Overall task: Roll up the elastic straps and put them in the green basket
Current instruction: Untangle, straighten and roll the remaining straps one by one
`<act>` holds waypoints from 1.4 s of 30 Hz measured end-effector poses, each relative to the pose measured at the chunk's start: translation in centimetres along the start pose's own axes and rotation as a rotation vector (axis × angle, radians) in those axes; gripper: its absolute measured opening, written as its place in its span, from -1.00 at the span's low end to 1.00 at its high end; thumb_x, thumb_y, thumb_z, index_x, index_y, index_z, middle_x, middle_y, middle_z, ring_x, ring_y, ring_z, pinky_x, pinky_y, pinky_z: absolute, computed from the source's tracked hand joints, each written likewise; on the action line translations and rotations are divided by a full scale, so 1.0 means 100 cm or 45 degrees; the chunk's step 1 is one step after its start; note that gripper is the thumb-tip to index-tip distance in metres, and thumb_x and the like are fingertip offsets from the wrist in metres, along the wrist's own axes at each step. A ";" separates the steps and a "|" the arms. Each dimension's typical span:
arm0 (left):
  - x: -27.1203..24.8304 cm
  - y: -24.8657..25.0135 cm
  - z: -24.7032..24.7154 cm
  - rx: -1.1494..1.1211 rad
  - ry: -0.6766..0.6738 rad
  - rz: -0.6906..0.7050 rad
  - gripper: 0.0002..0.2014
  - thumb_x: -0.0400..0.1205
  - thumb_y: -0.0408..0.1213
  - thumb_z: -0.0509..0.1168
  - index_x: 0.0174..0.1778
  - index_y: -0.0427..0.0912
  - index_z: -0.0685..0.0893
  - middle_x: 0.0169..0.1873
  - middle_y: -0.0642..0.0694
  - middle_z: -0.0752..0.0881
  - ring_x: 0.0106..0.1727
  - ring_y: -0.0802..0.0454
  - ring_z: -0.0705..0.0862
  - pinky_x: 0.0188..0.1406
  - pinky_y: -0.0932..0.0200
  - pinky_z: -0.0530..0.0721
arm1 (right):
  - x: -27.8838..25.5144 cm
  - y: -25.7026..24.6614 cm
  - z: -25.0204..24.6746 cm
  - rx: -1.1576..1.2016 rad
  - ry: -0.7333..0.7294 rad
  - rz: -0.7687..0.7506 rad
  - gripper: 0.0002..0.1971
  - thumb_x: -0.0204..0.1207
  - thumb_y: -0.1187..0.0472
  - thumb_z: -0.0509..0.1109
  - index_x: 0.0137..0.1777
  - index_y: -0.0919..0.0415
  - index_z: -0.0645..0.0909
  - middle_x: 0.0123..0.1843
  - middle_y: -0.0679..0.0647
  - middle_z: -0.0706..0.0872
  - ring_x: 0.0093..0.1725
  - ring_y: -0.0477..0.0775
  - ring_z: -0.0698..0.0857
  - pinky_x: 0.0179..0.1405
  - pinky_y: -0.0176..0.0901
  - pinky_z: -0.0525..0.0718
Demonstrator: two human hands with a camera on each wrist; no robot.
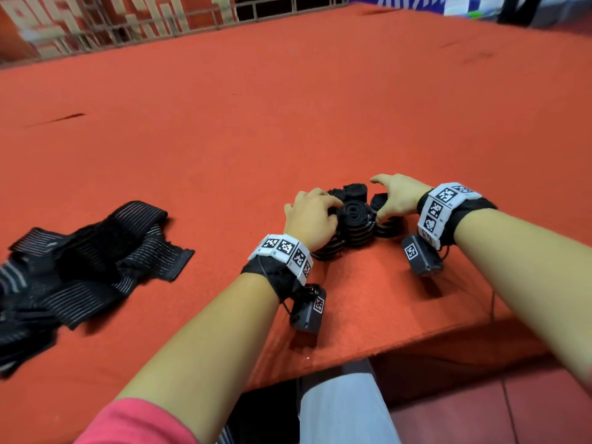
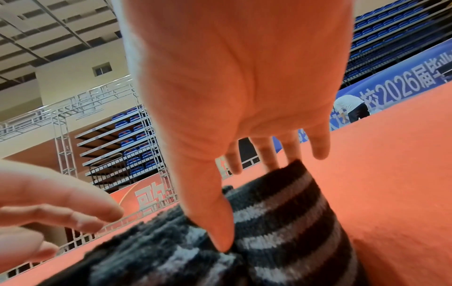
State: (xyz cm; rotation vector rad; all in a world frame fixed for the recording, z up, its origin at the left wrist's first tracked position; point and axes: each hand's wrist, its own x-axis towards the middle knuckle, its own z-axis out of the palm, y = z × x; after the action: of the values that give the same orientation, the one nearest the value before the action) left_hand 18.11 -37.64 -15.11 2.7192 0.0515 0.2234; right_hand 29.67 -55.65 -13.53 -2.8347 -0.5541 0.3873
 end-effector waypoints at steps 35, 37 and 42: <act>-0.192 -0.296 -0.203 0.117 0.247 -0.811 -0.56 0.55 -0.29 0.29 0.35 0.12 0.63 0.42 -0.05 0.42 0.47 -0.22 0.35 0.41 -0.26 0.35 | -0.019 -0.423 0.106 -0.031 -0.133 -0.724 -0.39 0.47 0.16 0.48 0.54 0.13 0.46 0.39 0.13 0.65 0.33 0.17 0.63 0.29 -0.06 0.58; -0.188 -0.309 -0.199 0.110 0.192 -0.809 -0.55 0.55 -0.27 0.31 0.37 0.17 0.62 0.47 -0.02 0.38 0.51 -0.21 0.31 0.45 -0.28 0.33 | -0.003 -0.428 0.123 -0.052 -0.198 -0.667 -0.36 0.43 0.03 0.55 0.50 0.09 0.47 0.39 0.10 0.66 0.33 0.16 0.63 0.26 -0.09 0.58; -0.179 -0.325 -0.178 0.069 0.106 -0.824 -0.51 0.56 -0.25 0.34 0.40 0.23 0.59 0.63 0.00 0.21 0.60 -0.21 0.21 0.51 -0.34 0.34 | 0.025 -0.430 0.163 -0.106 -0.321 -0.565 -0.14 0.25 -0.19 0.64 0.52 -0.01 0.37 0.30 0.09 0.70 0.27 0.19 0.67 0.25 -0.06 0.60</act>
State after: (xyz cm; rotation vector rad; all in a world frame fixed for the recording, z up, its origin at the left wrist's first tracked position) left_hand -2.61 -2.08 -14.79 2.5814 0.9490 0.1410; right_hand 12.66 -13.10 -17.86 -2.6429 -1.2424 0.6462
